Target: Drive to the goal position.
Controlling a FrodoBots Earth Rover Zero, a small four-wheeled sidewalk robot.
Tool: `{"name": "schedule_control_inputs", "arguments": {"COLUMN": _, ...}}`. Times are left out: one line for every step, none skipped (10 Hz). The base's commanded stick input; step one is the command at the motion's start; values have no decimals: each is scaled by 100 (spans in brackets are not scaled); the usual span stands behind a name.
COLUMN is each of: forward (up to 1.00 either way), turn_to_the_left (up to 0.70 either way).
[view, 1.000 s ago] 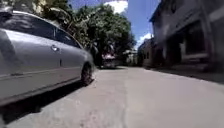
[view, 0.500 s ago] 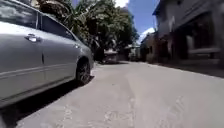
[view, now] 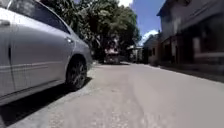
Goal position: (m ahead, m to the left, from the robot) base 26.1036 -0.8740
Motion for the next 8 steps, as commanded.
{"name": "schedule_control_inputs", "arguments": {"forward": 100, "turn_to_the_left": -9}}
{"name": "schedule_control_inputs", "arguments": {"forward": 100, "turn_to_the_left": -15}}
{"name": "schedule_control_inputs", "arguments": {"forward": 100, "turn_to_the_left": -21}}
{"name": "schedule_control_inputs", "arguments": {"forward": 100, "turn_to_the_left": -5}}
{"name": "schedule_control_inputs", "arguments": {"forward": 100, "turn_to_the_left": 0}}
{"name": "schedule_control_inputs", "arguments": {"forward": 100, "turn_to_the_left": 0}}
{"name": "schedule_control_inputs", "arguments": {"forward": 100, "turn_to_the_left": 0}}
{"name": "schedule_control_inputs", "arguments": {"forward": 100, "turn_to_the_left": 0}}
